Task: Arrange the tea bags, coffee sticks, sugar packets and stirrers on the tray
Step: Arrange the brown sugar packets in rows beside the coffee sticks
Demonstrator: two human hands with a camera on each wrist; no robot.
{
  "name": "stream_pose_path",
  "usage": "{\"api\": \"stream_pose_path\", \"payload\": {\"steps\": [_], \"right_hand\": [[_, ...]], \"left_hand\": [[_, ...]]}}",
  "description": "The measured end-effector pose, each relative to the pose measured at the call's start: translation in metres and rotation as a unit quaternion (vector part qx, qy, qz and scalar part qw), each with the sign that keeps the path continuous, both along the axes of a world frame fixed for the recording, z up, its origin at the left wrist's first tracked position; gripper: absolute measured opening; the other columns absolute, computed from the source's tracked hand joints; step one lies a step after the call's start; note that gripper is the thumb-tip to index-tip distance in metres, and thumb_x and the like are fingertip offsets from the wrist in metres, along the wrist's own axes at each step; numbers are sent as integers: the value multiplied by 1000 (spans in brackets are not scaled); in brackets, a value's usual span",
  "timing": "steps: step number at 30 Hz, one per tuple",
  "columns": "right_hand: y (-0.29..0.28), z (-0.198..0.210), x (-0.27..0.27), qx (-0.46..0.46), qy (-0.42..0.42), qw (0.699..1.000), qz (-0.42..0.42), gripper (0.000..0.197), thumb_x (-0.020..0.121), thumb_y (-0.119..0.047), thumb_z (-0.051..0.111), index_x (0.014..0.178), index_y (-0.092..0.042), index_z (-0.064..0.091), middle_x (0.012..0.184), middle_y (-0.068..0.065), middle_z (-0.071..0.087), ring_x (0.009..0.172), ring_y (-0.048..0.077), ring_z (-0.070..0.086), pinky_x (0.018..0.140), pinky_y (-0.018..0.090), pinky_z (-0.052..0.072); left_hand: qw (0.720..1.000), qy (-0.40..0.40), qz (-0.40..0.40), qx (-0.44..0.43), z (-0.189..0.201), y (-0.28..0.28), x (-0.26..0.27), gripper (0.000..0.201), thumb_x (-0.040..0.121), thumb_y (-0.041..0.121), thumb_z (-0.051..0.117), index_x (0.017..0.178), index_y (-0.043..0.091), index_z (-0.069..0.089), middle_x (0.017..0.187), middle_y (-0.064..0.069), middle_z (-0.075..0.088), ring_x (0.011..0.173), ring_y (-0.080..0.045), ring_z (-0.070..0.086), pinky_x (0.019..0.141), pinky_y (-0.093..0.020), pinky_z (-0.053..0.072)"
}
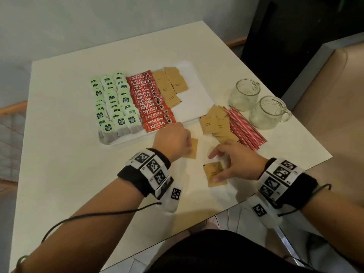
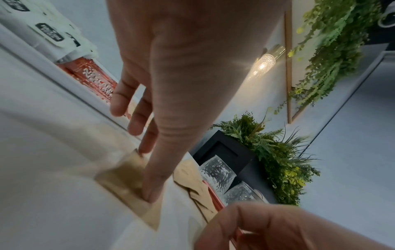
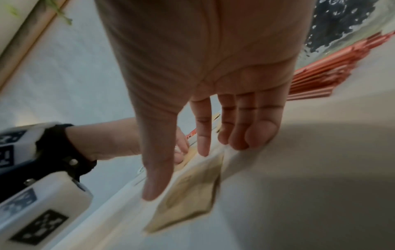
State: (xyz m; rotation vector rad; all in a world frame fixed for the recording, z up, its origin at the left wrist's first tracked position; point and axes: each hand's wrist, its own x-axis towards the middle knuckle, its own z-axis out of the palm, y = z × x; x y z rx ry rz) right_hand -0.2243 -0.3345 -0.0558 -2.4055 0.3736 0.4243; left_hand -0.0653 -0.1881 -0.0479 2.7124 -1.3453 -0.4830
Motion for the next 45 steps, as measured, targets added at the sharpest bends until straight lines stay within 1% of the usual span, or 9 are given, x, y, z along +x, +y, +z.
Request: {"api": "stream_pose_path", "payload": {"steps": [5, 14, 17, 20, 22, 27, 35, 39, 45], "right_hand": [[4, -6, -1, -35, 8, 999, -7, 51, 57, -46, 88, 94, -30, 57, 99, -15, 40, 89, 3, 48, 75, 21, 39], [3, -12, -10, 117, -47, 989, -73, 29, 73, -12, 81, 86, -21, 56, 84, -2, 65, 68, 7, 58, 67, 26, 49], [3, -10, -7, 190, -104, 970, -110, 27, 77, -5, 77, 92, -18, 58, 85, 10, 67, 62, 8, 59, 60, 24, 49], [0, -9, 2, 163, -135, 969, -130, 34, 77, -8, 78, 101, -19, 57, 77, 1, 65, 59, 3, 57, 59, 20, 48], [-3, -10, 10, 143, -145, 969, -141, 37, 79, -13, 77, 107, -23, 56, 82, 0, 64, 68, 8, 61, 66, 25, 52], [1, -9, 27, 148, -159, 964, -155, 40, 79, -19, 77, 112, -22, 55, 78, 1, 62, 67, 12, 60, 66, 28, 52], [-21, 10, 75, 26, -94, 949, -300, 23, 86, -18, 59, 108, -15, 56, 97, -1, 61, 89, 21, 60, 78, 34, 49], [-19, 21, 92, -68, -3, 963, -260, 57, 80, -43, 69, 119, -7, 48, 114, 8, 57, 99, 25, 57, 72, 31, 41], [-14, 23, 95, -133, 12, 966, -222, 51, 80, -30, 69, 118, -4, 46, 115, 11, 55, 106, 28, 56, 85, 34, 47]], "left_hand": [[997, 26, 70, -13, -10, 8, -8, 66, 78, 45, 77, 131, 18, 48, 127, -2, 51, 115, -23, 52, 89, -39, 47], [953, 226, 135, -149, -15, 12, -10, 19, 87, 25, 72, 99, 18, 58, 96, 1, 64, 86, -16, 60, 71, -26, 47], [933, 276, 124, -194, -15, 9, -16, 9, 89, 25, 69, 94, 22, 62, 91, 2, 68, 86, -18, 64, 76, -31, 51], [910, 341, 127, -198, -12, 3, -22, 12, 98, 27, 57, 100, 18, 65, 94, -1, 68, 91, -22, 64, 84, -39, 51], [881, 399, 163, -195, -12, -1, -25, 20, 102, 29, 49, 97, 17, 64, 95, -5, 67, 91, -24, 63, 89, -43, 52], [729, 582, 248, -261, -7, -4, -27, 39, 97, 43, 54, 111, 9, 63, 106, -14, 72, 100, -32, 71, 92, -48, 56], [711, 557, 297, -310, -12, 8, -14, 21, 88, 8, 70, 108, 3, 67, 99, -12, 75, 77, -18, 73, 62, -25, 57], [690, 557, 327, -327, -8, 9, -6, 21, 91, 8, 64, 111, 8, 62, 98, -11, 76, 67, -12, 66, 55, -23, 54], [653, 582, 331, -354, -5, 10, -2, 19, 93, -2, 56, 108, 10, 52, 86, -16, 73, 69, -23, 70, 66, -34, 61]]}}
